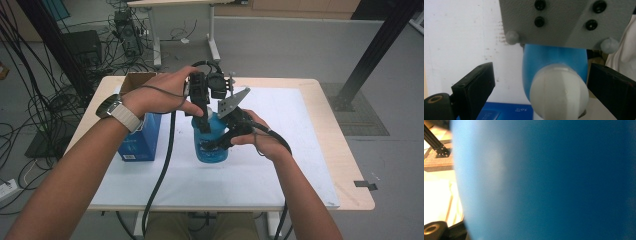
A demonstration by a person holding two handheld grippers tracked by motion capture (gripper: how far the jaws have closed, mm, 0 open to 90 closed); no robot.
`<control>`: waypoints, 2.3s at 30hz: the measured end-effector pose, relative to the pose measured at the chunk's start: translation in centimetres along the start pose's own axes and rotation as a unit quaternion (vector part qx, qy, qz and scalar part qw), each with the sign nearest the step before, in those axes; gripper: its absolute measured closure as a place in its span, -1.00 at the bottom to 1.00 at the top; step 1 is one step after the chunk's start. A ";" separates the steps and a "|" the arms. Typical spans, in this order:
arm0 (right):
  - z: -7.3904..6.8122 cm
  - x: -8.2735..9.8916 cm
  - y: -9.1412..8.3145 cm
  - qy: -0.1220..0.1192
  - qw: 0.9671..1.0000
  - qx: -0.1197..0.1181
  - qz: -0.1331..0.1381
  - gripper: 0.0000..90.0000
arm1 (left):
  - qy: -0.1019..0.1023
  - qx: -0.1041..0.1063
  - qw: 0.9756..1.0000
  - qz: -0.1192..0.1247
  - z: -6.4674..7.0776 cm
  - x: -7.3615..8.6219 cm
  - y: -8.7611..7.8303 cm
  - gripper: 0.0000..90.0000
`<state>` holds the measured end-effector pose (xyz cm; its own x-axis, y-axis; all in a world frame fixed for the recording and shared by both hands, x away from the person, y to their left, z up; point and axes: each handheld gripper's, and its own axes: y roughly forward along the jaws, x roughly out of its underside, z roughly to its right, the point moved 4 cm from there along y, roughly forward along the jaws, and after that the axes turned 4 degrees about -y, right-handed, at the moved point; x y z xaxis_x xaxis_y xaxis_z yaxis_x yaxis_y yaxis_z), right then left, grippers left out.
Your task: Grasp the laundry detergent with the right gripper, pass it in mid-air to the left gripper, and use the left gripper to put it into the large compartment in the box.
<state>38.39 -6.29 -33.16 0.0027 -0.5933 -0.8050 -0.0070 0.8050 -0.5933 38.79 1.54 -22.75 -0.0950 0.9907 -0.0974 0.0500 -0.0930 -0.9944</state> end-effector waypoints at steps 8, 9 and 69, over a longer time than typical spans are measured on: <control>-0.2 -0.2 0.1 0.002 1.000 -0.007 0.004 -0.02 | 0.001 0.005 1.000 -0.004 0.0 0.0 0.8 -0.80; -0.2 -0.2 0.1 0.001 1.000 -0.007 0.005 -0.02 | 0.002 0.006 1.000 -0.005 0.0 0.0 0.9 -0.80; -0.5 -0.5 0.1 0.005 1.000 -0.003 0.011 -0.02 | 0.010 0.063 0.998 0.004 0.5 -0.2 2.1 -0.17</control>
<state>37.84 -5.91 -32.85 -0.0076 -0.5749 -0.8182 -0.0125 0.8182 -0.5748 38.45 1.08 -24.80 -0.0751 0.9915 -0.1064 -0.0750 -0.1120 -0.9909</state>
